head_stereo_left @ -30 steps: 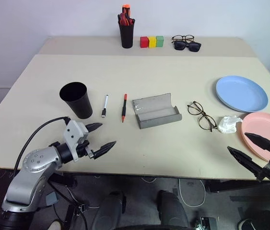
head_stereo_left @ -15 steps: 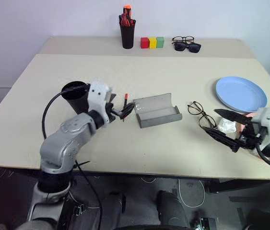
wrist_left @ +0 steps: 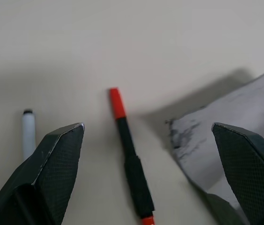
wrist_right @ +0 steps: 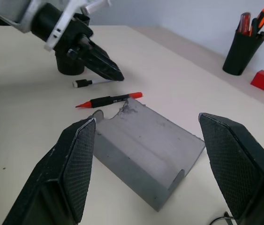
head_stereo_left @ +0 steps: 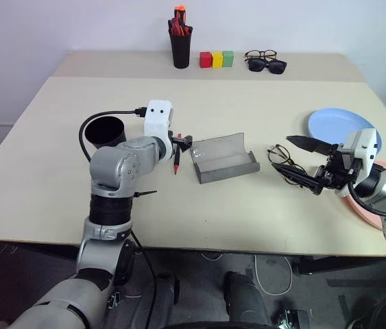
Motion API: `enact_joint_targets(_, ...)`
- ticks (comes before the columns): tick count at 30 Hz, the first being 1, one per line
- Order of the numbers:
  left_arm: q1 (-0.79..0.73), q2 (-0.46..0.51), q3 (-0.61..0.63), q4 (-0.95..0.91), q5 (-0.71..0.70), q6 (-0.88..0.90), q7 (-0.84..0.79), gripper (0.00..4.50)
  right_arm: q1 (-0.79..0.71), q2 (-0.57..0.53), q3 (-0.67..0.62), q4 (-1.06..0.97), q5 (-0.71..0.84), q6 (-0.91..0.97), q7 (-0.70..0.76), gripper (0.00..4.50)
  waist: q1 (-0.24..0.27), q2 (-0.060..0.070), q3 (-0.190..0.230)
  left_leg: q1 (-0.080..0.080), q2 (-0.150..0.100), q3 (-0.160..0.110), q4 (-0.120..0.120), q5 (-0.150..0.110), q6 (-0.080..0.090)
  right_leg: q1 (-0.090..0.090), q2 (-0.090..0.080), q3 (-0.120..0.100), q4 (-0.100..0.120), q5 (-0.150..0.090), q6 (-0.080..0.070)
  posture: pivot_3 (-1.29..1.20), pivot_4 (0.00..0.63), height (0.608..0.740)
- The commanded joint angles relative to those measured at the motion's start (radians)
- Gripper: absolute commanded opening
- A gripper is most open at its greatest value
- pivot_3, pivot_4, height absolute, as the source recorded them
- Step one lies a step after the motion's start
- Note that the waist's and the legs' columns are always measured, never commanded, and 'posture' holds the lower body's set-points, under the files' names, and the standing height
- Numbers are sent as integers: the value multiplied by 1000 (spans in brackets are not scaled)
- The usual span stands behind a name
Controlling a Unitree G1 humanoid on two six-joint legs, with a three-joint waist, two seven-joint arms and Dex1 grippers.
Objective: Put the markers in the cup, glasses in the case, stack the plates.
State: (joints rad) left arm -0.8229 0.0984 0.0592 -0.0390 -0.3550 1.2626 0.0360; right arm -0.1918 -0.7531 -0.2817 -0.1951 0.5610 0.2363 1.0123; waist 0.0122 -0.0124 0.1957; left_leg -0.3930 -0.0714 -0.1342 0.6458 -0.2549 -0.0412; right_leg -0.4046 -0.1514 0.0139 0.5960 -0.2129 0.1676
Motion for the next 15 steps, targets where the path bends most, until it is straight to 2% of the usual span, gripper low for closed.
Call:
enact_joint_targets(1,-29,-21,26,-6,18,28,19,4500,-8,3,-22,-17,1,-27,-9,3556,0,0,0,0,0,0,0,0,0,0,0,0,0,0,0,0,150,739)
enact_joint_targets(7,-41,-42,44,35,50,109,45,4500,2,2,-34,-13,-2,-38,-19,3556,-2,0,0,0,0,0,0,0,0,0,0,0,1,0,1,0,150,739)
enact_joint_targets(15,-58,-61,69,137,130,90,97,4500,14,4,-49,-19,-4,-51,-43,3556,0,0,0,0,0,0,0,1,-1,0,0,0,1,0,1,0,150,739)
